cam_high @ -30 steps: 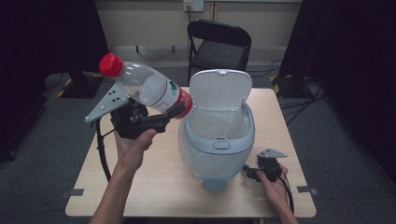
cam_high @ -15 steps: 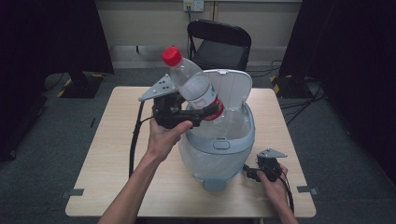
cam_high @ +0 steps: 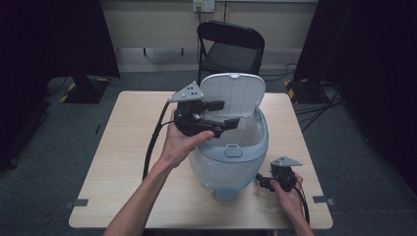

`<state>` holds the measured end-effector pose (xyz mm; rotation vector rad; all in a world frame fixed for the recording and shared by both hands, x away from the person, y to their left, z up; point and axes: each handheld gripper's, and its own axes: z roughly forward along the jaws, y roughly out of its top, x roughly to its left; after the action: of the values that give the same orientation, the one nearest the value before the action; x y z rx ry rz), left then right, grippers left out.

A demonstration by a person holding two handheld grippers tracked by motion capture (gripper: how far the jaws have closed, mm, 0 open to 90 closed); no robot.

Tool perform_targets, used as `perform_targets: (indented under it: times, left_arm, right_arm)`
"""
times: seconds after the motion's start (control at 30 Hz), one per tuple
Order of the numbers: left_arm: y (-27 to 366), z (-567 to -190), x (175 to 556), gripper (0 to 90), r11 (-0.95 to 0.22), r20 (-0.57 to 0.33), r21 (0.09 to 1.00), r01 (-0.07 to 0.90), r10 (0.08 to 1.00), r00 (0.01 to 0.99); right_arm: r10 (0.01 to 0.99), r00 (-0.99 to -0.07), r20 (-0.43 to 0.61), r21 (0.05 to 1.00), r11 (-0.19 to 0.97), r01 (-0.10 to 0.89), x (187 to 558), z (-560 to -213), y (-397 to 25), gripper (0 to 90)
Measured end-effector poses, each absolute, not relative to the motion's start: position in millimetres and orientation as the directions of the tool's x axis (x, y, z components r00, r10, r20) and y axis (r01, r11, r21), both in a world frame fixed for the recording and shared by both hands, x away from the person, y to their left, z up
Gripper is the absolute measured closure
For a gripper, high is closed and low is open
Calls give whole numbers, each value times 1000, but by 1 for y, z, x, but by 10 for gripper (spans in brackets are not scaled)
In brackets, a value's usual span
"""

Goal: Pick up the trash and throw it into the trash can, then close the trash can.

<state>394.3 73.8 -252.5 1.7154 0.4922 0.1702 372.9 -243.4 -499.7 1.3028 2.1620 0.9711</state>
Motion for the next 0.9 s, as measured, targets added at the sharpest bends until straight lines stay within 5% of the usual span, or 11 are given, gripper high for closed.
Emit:
perform_targets:
  times: [0.43,0.9]
  left_arm:
    - [119,-256,398,412,-74,-145,976,207,486,862]
    - [162,-276,428,343,-64,-155,966,251,633,758]
  right_arm:
    - [885,-466,-9,750,314,582,373,-500,-243,237]
    - [885,-465,-9,750,314,582,373,-500,-243,236]
